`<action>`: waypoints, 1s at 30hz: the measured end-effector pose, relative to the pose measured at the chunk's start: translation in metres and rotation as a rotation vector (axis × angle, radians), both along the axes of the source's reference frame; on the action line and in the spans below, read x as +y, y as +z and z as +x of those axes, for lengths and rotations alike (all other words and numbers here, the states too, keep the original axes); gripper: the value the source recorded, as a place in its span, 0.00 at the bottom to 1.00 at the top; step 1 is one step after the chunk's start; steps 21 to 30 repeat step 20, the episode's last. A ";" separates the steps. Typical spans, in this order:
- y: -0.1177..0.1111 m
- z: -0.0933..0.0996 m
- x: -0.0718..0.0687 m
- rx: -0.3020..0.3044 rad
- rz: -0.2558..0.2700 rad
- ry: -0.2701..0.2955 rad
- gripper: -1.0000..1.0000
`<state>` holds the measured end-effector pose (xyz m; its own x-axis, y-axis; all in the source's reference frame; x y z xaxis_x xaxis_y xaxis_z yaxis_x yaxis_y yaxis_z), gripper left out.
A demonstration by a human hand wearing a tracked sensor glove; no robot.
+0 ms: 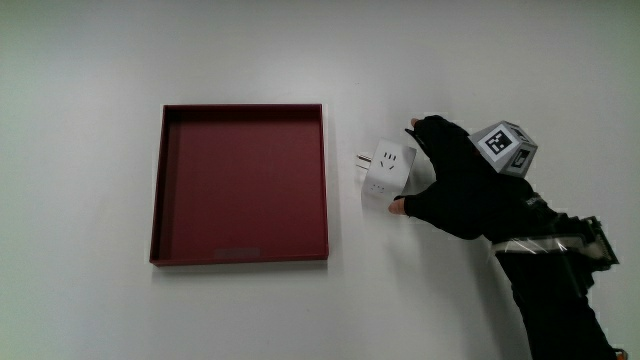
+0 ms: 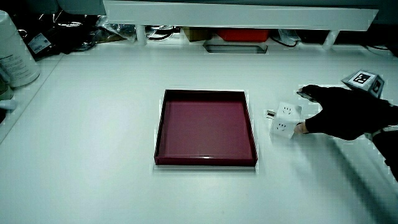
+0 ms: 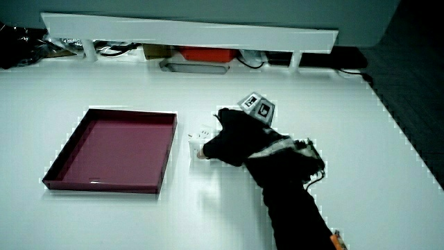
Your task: Place socket
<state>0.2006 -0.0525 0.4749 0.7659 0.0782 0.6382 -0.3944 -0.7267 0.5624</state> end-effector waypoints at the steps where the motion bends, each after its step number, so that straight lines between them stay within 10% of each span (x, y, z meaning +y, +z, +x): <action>1: -0.010 -0.003 0.001 0.017 -0.004 -0.016 0.02; 7: -0.069 -0.016 0.016 0.151 0.000 -0.121 0.00; 9: -0.073 -0.014 0.024 0.182 0.107 -0.153 0.00; 10: -0.095 -0.023 0.028 0.202 0.042 -0.154 0.00; 11: -0.099 -0.024 0.033 0.198 0.164 -0.183 0.00; 20: -0.142 -0.026 0.066 0.184 0.305 -0.206 0.00; 30: -0.142 -0.026 0.066 0.184 0.305 -0.206 0.00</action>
